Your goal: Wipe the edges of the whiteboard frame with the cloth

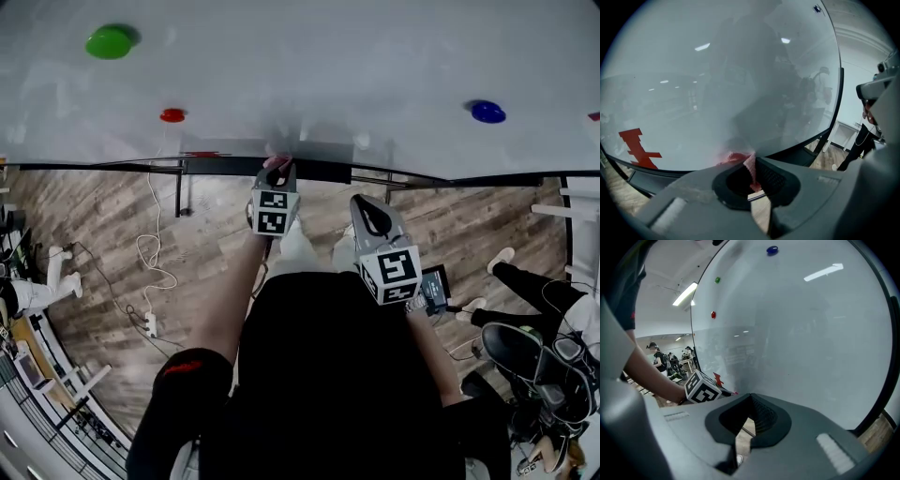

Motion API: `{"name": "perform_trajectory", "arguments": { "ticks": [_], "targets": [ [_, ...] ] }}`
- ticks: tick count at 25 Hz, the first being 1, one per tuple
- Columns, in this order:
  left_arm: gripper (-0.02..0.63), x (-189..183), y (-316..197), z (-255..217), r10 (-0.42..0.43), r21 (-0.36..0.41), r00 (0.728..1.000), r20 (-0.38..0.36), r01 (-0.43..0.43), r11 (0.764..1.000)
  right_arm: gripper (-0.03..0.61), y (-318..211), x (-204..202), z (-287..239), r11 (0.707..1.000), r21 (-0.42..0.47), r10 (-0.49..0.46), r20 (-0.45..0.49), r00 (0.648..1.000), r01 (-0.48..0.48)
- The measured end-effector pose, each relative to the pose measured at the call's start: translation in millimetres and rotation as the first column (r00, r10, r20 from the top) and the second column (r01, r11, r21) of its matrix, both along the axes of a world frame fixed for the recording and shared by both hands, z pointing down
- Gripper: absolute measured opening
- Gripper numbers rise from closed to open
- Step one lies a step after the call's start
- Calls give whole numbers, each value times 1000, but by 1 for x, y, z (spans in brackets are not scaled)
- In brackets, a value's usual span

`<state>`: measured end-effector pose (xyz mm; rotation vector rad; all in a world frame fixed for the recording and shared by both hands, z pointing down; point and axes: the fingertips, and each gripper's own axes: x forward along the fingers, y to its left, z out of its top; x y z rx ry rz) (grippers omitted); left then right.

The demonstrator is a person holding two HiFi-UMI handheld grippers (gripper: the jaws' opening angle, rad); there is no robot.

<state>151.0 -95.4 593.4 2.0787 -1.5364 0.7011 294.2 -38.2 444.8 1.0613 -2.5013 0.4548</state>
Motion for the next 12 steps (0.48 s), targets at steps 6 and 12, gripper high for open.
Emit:
{"name": "perform_trajectory", "arguments": {
  "ticks": [6,12],
  "targets": [
    [17,17,-17,-7,-7,-10,1000,-3,7,1000,2,-21,11,-5,999,-7,-32,1,999,32],
    [17,31,-5,1,-8,-2,1000,-2,8,1000,2,-9,22,4,999,-5,-41,3,999,41]
  ]
}}
